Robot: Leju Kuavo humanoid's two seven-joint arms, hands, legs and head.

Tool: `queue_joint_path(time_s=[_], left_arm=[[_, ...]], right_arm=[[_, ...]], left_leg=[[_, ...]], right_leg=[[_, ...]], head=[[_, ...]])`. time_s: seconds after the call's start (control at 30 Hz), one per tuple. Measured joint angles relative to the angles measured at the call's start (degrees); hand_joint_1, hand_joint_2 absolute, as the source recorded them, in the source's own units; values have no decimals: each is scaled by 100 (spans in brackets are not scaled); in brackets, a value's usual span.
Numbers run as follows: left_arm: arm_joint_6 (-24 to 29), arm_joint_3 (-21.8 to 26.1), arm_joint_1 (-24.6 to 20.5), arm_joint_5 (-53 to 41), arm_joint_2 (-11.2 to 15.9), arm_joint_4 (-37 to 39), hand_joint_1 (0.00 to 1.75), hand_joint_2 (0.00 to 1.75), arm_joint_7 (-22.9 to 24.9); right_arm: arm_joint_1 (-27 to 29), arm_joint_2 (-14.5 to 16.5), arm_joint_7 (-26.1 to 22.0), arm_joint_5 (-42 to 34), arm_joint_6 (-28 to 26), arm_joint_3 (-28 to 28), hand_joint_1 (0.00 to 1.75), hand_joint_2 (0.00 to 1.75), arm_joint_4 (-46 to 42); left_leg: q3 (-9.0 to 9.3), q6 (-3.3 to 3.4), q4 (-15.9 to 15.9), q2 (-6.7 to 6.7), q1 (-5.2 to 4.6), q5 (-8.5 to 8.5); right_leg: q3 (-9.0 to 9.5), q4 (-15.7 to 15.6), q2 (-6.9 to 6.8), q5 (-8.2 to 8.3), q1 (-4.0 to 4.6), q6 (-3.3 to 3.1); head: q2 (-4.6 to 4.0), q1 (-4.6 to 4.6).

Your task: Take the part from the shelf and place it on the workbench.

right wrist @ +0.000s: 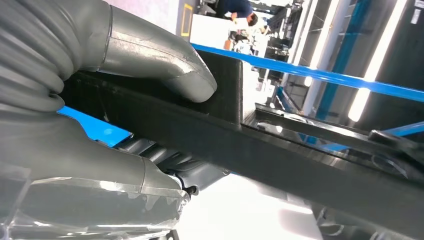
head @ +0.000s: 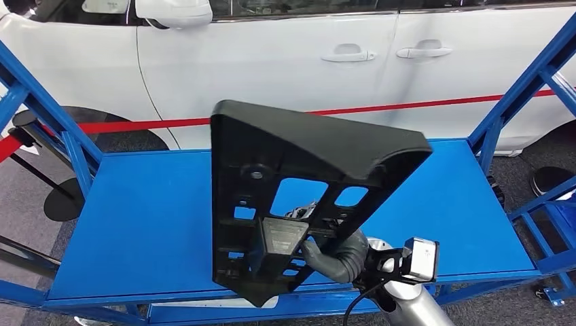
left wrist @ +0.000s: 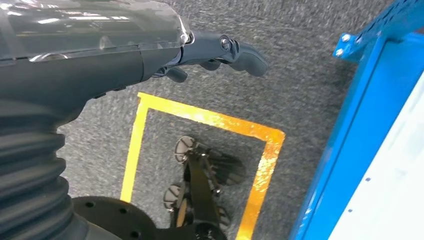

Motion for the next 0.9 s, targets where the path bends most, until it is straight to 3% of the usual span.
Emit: queue_joint_path(time_s=[0.03,0.1,0.17,0.2,0.23,0.33,0.37,0.5,0.53,0.57,0.63,0.67,0.7,0.73,0.77,0.83,0.9], left_arm=[[6,1,-1,-4,0,0,0,175,16],[9,3,-4,-25,-1,0,0,175,52],[9,3,-2,-58,-4,0,0,175,104],[9,3,-1,-74,-6,0,0,175,128],[9,3,1,-84,-6,0,0,175,143],[12,3,-15,-114,-1,0,0,175,172],[15,3,-23,-134,1,0,0,175,190],[10,2,-19,-242,-4,-1,0,175,270],[5,2,-18,-266,-6,-1,0,175,280],[3,1,-19,-286,-6,-3,0,175,289],[2,1,-24,-342,-2,-5,0,175,300],[-1,1,-22,-377,1,-7,0,175,302],[-11,1,-19,-420,3,-7,0,175,301],[-31,-1,-16,-469,5,-7,0,175,296],[-53,-2,-13,-513,8,-7,0,175,290],[-88,-9,-15,-586,10,-7,0,175,272],[-94,-15,-18,-623,13,-7,0,175,253]], right_arm=[[-23,15,27,3,-14,26,175,175,52],[-42,31,56,8,-22,78,175,175,134],[-29,32,67,11,-13,123,175,175,199],[-19,31,69,12,-3,139,175,175,226],[-11,31,69,11,5,150,175,175,248],[2,31,64,8,31,168,175,175,282],[8,31,52,-1,38,170,175,175,284],[97,31,-82,-42,62,171,175,175,237],[133,31,-125,-48,62,171,175,175,209],[167,29,-175,-56,64,169,175,175,179],[231,27,-286,-69,78,153,175,175,106],[260,27,-329,-73,84,138,175,175,69],[289,27,-356,-74,85,119,175,175,32],[312,28,-369,-74,75,96,175,175,-9],[326,29,-373,-77,62,72,175,175,-59],[330,38,-371,-101,31,7,175,175,-189],[327,53,-367,-135,7,-60,175,175,-330]], left_leg=[[-34,-23,88,7,-2,-99],[-224,-45,594,26,1,-489],[-465,-60,1308,33,3,-881],[-495,-64,1486,33,4,-949],[-428,-65,1464,34,4,-919],[225,-26,421,37,-6,-559],[367,-1,155,33,-17,-480],[334,142,20,36,-41,-289],[288,183,1,48,-33,-218],[228,221,-18,61,-20,-142],[83,262,-24,78,-16,-16],[12,265,-22,83,-19,36],[-58,261,-20,86,-22,87],[-127,253,-16,88,-23,137],[-191,242,-12,89,-23,184],[-290,205,-3,82,-28,270],[-324,147,-14,72,-36,355]], right_leg=[[-6,-35,-17,36,-15,-41],[-46,-73,-55,101,-24,-104],[-137,-42,-77,145,-9,-124],[-193,-15,-85,168,-2,-122],[-250,16,-88,189,1,-115],[-397,125,-87,254,8,-57],[-424,150,-86,279,12,-27],[-458,112,-69,408,6,116],[-498,161,-58,316,-4,148],[-564,310,-47,121,-12,180],[-741,926,-38,-466,-31,236],[-807,1289,-39,-685,-38,256],[-815,1552,-39,-787,-41,266],[-730,1640,-39,-771,-42,268],[-540,1507,-39,-662,-41,258],[96,743,-34,-471,-31,211],[569,68,-26,-465,2,145]], head=[[0,-4],[-1,-18],[-1,-26],[-1,-25],[0,-25],[-1,-25],[-1,-23],[1,-21],[0,-20],[-1,-15],[-1,-4],[0,-1],[0,-2],[0,-2],[0,-1],[1,-1],[0,-5]])
